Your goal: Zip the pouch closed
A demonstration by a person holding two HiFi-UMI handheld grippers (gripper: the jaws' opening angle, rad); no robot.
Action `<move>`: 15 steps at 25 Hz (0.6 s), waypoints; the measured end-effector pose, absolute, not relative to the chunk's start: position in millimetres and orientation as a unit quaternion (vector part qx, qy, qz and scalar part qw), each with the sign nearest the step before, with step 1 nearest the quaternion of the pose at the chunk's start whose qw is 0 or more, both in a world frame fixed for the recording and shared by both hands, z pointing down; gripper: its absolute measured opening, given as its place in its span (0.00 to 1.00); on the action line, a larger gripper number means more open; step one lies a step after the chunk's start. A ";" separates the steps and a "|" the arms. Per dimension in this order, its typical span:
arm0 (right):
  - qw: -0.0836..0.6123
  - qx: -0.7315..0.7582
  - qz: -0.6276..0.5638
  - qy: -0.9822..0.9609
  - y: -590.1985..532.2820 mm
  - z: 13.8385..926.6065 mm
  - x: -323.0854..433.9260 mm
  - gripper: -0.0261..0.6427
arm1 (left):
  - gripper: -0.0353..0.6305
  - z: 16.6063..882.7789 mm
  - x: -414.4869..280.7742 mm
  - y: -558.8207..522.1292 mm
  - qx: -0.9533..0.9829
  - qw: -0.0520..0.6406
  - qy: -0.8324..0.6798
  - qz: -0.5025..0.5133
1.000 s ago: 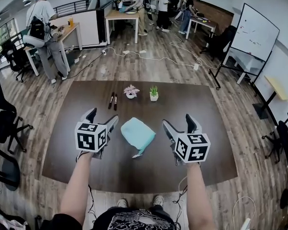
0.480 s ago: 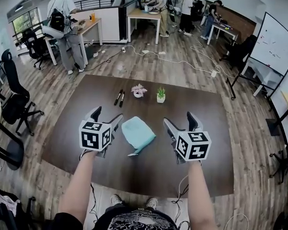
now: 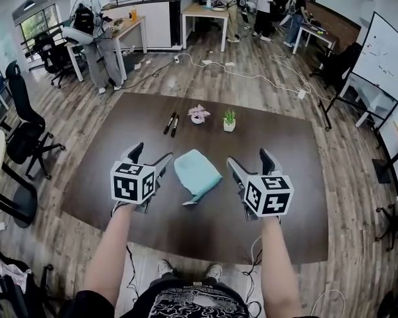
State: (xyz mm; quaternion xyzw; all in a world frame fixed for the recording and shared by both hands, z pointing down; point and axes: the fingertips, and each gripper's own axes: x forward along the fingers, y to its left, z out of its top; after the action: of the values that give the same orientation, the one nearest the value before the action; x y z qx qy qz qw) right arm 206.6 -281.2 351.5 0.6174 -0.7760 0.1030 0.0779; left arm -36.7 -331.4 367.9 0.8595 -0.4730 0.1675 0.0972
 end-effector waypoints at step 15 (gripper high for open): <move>0.106 0.608 0.156 -0.771 -260.6 418.7 168.8 0.66 | 0.60 431.8 -11.6 -307.9 0.888 0.108 -0.385 0.226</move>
State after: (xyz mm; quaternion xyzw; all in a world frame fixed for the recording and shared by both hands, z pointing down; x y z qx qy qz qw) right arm 168.8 -260.6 418.7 0.6081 -0.7712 0.1558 0.1058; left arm -11.6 -307.9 431.8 0.8883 -0.3847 0.2264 0.1077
